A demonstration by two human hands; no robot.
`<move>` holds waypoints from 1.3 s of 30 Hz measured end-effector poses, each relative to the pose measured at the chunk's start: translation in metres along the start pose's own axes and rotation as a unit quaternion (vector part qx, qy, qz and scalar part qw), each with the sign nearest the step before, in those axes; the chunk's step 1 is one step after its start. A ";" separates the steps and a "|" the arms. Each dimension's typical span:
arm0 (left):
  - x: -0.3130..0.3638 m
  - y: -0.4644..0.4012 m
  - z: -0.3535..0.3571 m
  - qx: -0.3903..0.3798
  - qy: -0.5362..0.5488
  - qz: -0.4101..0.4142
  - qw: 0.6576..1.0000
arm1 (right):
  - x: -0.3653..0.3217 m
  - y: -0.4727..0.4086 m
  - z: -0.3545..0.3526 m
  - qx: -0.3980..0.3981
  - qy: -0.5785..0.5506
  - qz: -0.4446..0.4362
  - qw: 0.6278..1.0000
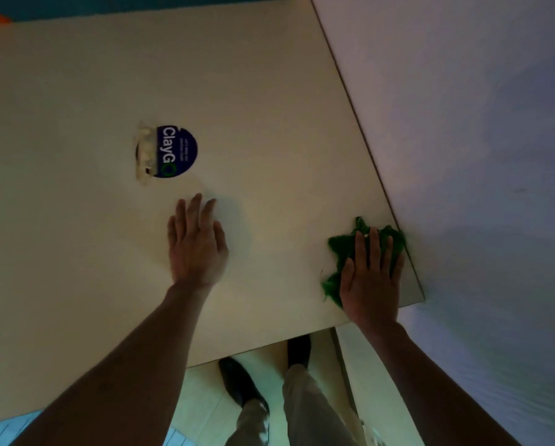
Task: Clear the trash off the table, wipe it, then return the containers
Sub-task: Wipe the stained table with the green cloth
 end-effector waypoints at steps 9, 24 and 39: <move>0.049 -0.071 0.025 -0.028 -0.036 -0.023 0.999 | -0.022 -0.097 -0.014 0.018 -0.009 -0.061 0.998; 0.067 -0.202 0.014 -0.040 -0.062 -0.013 0.997 | -0.099 -0.298 -0.041 0.030 0.007 -0.138 0.990; 0.060 -0.350 0.008 -0.003 -0.066 -0.046 0.997 | -0.169 -0.478 -0.065 0.049 0.010 -0.147 0.988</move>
Point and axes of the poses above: each hand's wrist, its own y-axis away from the middle knuckle, its own z-axis out of the palm, x = y × z, the point moved 5 cm from there along -y, towards the middle knuckle, and after that the axes turned 3 degrees about -x, right-handed, at the moved point
